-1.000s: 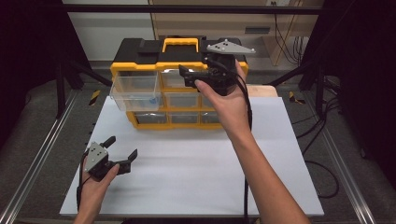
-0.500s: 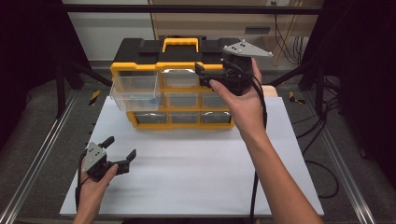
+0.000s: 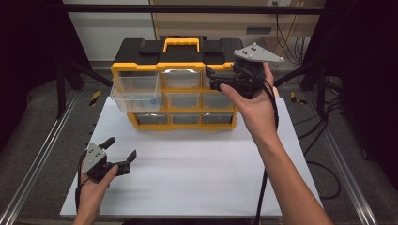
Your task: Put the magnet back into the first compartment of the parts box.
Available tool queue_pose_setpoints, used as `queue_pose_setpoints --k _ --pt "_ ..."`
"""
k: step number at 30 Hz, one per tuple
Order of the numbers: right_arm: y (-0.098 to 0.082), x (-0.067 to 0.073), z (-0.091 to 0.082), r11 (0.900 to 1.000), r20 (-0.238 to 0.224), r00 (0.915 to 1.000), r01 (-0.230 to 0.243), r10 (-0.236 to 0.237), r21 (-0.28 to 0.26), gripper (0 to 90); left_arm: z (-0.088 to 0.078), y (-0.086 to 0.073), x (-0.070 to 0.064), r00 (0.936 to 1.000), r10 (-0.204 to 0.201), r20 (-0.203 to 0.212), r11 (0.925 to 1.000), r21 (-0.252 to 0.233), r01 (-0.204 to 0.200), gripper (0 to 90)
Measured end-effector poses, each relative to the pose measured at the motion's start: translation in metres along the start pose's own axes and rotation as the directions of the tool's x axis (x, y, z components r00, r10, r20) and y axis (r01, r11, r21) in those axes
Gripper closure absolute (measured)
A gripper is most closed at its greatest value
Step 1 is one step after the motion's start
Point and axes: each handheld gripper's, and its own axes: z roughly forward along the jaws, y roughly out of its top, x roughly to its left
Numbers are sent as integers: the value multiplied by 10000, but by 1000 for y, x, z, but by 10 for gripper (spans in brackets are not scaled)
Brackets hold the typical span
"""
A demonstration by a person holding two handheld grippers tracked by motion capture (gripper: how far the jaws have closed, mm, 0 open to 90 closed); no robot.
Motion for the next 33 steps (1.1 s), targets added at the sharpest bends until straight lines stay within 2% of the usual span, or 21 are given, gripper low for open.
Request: queue_pose_setpoints --k 14,33 --pt "-9 -12 -12 9996 201 9995 248 -251 157 56 0 0 -1 10000 47 20 10000 6 -47 37" --pt "-26 -28 -30 9993 319 9991 258 -266 261 44 1 -1 -1 10000 100 5 9999 74 -100 37"
